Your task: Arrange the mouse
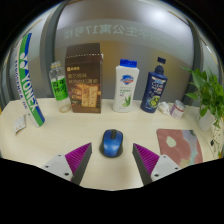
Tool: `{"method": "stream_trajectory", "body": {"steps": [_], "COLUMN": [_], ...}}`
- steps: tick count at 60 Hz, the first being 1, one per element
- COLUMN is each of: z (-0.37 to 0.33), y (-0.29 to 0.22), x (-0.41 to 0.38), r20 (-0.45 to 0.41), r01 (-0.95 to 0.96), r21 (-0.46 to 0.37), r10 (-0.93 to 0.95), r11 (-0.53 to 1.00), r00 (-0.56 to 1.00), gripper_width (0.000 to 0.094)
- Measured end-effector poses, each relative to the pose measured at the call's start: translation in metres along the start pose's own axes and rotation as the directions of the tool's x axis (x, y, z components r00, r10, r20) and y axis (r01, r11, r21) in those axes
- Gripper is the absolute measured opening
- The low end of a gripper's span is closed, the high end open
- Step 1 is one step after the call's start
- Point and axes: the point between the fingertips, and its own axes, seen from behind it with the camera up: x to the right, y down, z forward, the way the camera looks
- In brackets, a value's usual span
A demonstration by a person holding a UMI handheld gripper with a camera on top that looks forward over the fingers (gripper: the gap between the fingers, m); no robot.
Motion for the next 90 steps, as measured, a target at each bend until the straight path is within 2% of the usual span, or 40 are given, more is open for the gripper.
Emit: {"method": "stream_trajectory", "body": {"steps": [8, 12, 15, 25, 30, 34, 44, 48, 51, 55, 59, 68, 72, 78, 86, 90], "z": [0.042, 0.057, 0.063, 0.066, 0.057, 0.031, -0.077, -0.111, -0.122, -0.119, -0.097, -0.031, -0.008, 0.013, 0.025, 0.024], "y": [-0.007, -0.003, -0.004, -0.007, -0.010, -0.034, -0.129, -0.156, -0.162, -0.155, -0.126, -0.032, 0.001, 0.026, 0.043, 0.040], "x": [-0.002, -0.002, -0.005, -0.009, -0.017, -0.022, -0.004, 0.031, 0.065, 0.119, 0.174, 0.252, 0.263, 0.268, 0.263, 0.264], "r20": [0.002, 0.003, 0.022, 0.046, 0.088, 0.105, 0.117, 0.095, 0.077, 0.038, -0.014, -0.025, -0.007, 0.021, 0.060, 0.061], "r01": [-0.013, -0.025, -0.039, -0.032, -0.020, 0.019, 0.022, -0.001, -0.017, -0.031, -0.021, -0.061, -0.061, -0.079, -0.085, -0.062], "r21": [-0.023, -0.049, -0.051, -0.043, -0.046, 0.027, 0.274, 0.337, 0.352, 0.339, 0.292, 0.101, 0.044, 0.004, -0.041, -0.030], "r10": [0.013, 0.025, 0.041, 0.034, 0.024, -0.021, -0.056, -0.033, -0.011, 0.019, 0.026, 0.064, 0.061, 0.079, 0.087, 0.064], "r11": [1.000, 0.998, 0.998, 0.999, 0.999, 0.999, 0.962, 0.942, 0.936, 0.940, 0.956, 0.993, 0.997, 0.997, 0.996, 0.998], "r00": [1.000, 1.000, 0.999, 0.998, 0.996, 0.994, 0.992, 0.995, 0.997, 0.999, 1.000, 0.998, 0.998, 0.997, 0.994, 0.996], "gripper_width": [0.0761, 0.0646, 0.0512, 0.0396, 0.0380, 0.0380, 0.0381, 0.0380, 0.0380, 0.0379, 0.0376, 0.0378, 0.0376, 0.0401, 0.0475, 0.0513]}}
